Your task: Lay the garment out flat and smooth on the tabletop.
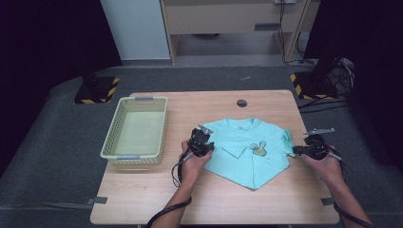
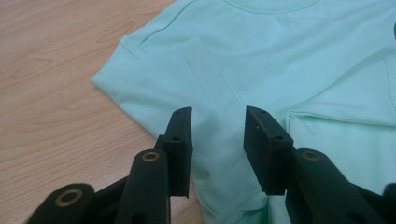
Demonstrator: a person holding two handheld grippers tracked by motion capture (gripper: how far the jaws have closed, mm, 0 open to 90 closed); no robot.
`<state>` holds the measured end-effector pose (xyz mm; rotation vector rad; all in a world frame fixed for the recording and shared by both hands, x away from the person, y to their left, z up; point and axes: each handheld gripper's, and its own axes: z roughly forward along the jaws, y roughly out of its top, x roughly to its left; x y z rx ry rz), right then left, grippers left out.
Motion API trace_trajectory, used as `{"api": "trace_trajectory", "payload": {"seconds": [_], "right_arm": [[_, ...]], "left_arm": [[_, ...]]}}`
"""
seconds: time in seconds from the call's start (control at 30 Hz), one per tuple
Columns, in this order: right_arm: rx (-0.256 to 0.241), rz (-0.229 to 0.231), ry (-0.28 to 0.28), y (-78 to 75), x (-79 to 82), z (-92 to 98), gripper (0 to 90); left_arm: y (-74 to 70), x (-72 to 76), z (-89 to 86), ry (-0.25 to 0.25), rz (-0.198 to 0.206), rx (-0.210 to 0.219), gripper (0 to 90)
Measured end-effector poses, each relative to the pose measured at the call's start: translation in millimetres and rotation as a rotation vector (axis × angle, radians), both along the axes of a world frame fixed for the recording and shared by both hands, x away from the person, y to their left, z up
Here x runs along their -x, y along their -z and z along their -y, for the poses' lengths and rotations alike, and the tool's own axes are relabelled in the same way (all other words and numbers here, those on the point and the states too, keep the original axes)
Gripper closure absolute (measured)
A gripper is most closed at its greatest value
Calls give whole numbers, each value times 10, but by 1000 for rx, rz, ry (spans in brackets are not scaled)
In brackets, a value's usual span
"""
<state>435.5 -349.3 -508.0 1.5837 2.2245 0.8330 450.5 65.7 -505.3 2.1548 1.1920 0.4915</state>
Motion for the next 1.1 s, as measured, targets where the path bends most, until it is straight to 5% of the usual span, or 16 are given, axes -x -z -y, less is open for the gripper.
{"api": "trace_trajectory", "payload": {"seconds": [0.63,1.1], "right_arm": [[-16,30,-13,-11,-49,-93,620],[3,7,-44,26,-98,-100,884]], "left_arm": [[17,-35,42,6,13,26,628],[134,-232,271,14,-16,3,659]]}}
